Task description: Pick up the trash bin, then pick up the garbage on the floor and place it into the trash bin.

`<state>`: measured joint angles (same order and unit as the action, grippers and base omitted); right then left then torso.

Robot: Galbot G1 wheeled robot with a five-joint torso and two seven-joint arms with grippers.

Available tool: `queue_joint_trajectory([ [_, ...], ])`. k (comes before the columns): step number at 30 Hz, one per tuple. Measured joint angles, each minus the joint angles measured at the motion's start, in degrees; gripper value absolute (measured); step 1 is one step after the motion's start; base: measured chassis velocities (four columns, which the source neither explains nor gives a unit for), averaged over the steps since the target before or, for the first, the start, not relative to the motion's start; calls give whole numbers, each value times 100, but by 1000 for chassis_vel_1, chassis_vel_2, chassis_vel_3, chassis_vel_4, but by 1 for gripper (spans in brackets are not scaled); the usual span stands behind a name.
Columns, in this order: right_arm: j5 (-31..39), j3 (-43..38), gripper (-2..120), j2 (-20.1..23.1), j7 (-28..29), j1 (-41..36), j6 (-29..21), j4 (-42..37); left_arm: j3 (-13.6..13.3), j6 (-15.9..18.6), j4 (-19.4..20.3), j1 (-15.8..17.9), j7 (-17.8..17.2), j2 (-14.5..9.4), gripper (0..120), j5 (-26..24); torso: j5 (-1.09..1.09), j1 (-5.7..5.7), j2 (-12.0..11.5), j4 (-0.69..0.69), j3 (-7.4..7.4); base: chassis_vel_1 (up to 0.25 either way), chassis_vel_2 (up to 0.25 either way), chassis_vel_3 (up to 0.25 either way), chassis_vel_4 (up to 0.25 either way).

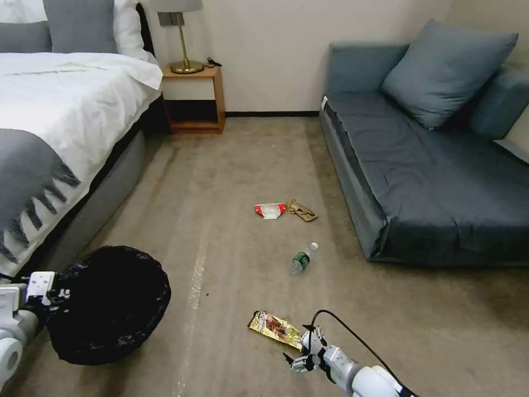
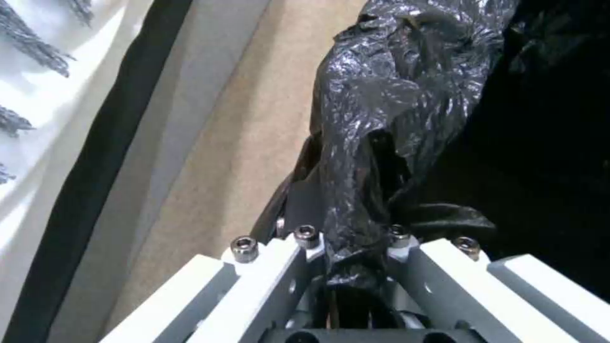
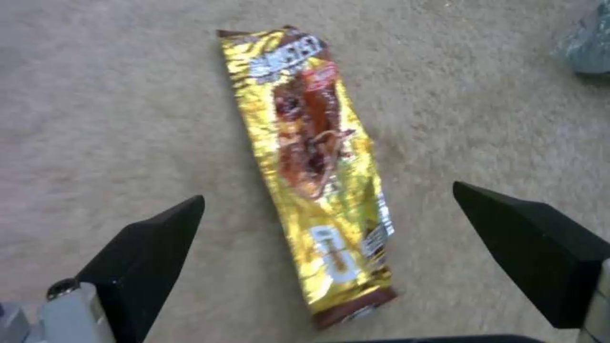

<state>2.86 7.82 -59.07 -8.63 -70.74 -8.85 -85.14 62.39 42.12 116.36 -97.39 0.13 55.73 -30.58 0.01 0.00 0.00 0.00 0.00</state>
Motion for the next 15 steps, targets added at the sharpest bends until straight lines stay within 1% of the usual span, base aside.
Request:
queue_joint_trajectory([
  [6,-389,125,100,-105,19,194,65,419,-12,0,38,-11,0,47,3,21,-1,0,0,0,0,0,0,0,0],
  [9,-521,145,92,-137,49,199,92,500,-11,1,41,-2,0,61,3,22,0,0,0,-1,0,0,0,0,0],
  [10,-521,145,92,-137,49,199,92,500,-11,1,41,-2,0,61,3,22,0,0,0,-1,0,0,0,0,0],
  [11,-543,145,87,-147,64,204,98,516,-11,1,41,-1,0,62,3,21,-1,0,0,-1,0,0,0,0,0],
  [12,-557,145,85,-152,68,210,101,525,-11,2,41,0,1,62,3,21,0,0,0,-1,0,0,0,0,0],
  [14,-635,144,74,-163,69,251,136,590,-11,2,48,6,0,66,3,19,-1,0,0,0,0,0,0,0,0],
  [15,-635,144,74,-163,69,251,136,590,-11,2,48,6,0,66,3,19,-1,0,0,0,0,0,0,0,0],
])
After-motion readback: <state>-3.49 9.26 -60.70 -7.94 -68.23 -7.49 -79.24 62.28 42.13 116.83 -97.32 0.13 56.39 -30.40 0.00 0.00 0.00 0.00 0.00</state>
